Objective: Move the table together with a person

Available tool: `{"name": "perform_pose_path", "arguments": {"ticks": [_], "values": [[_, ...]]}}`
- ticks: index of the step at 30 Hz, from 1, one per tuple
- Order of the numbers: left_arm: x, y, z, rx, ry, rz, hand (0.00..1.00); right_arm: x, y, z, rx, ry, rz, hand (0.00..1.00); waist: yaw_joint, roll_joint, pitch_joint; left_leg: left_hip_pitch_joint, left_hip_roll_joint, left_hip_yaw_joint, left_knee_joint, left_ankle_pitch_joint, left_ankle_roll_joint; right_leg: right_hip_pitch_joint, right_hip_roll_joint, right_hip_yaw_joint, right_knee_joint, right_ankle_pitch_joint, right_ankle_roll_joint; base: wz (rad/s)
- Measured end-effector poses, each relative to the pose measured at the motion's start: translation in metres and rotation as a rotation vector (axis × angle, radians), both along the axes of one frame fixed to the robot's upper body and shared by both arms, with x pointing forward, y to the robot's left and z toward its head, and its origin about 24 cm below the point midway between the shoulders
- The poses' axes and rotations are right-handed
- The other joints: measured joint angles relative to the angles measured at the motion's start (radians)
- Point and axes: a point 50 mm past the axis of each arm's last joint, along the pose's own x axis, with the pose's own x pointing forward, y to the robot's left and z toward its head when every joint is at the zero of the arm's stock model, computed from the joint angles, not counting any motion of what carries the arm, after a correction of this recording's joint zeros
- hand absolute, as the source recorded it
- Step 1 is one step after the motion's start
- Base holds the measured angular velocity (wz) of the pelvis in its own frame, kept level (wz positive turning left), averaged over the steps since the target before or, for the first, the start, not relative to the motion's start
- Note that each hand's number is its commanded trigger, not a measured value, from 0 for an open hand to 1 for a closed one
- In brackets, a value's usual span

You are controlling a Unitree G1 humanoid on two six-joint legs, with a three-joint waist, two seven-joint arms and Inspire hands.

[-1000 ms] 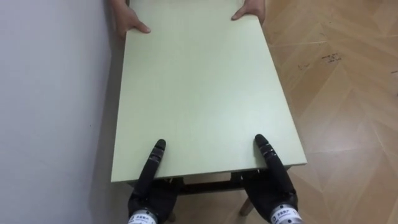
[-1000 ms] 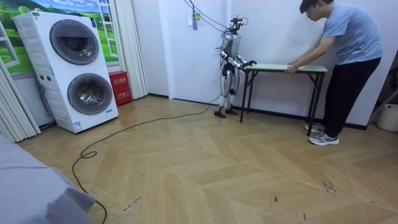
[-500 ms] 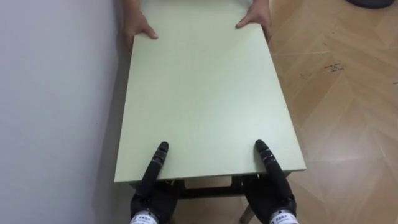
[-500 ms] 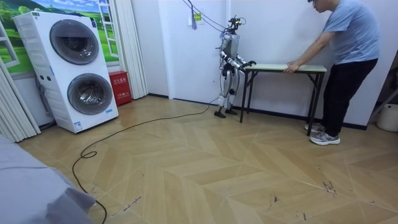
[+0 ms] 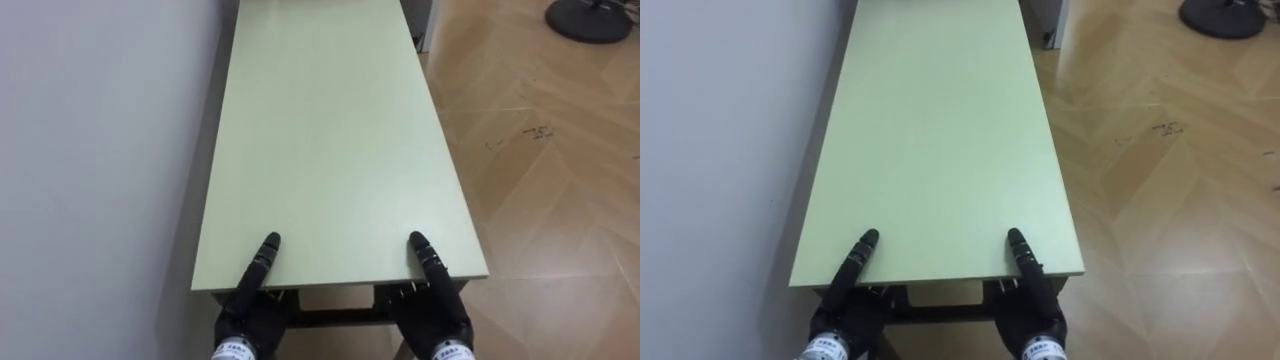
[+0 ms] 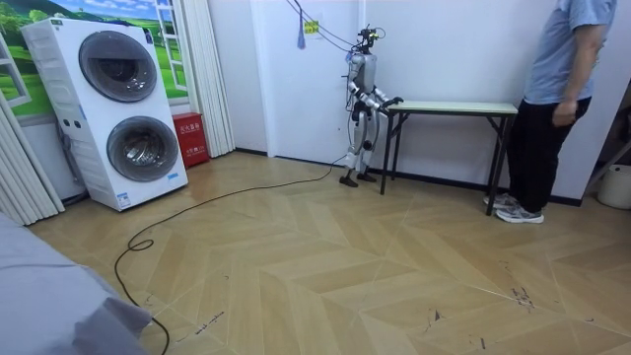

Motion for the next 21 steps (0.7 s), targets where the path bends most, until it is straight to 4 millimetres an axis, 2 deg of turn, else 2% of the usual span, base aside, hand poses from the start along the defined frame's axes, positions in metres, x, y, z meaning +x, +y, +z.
{"name": "perform_pose_path", "arguments": {"ticks": [13, 21], "values": [[-0.0009, 0.0049, -0.0065, 0.053, -0.024, -0.072, 0.0, -0.0005, -0.0043, 0.0038, -0.035, -0.102, 0.087, 0.0, 0.003, -0.003, 0.002, -0.001, 0.002, 0.0, 0.008, 0.0, 0.0, 0.002, -0.002, -0.005, 0.0, 0.0, 0.0, 0.0], [0.0001, 0.0062, -0.0062, 0.077, -0.041, -0.1, 0.0, -0.0005, -0.0054, 0.0052, -0.065, -0.14, 0.128, 0.0, 0.001, -0.005, 0.0014, -0.009, 0.004, 0.001, 0.016, 0.0, 0.0, 0.001, -0.003, -0.031, 0.0, 0.0, 0.0, 0.0]]}}
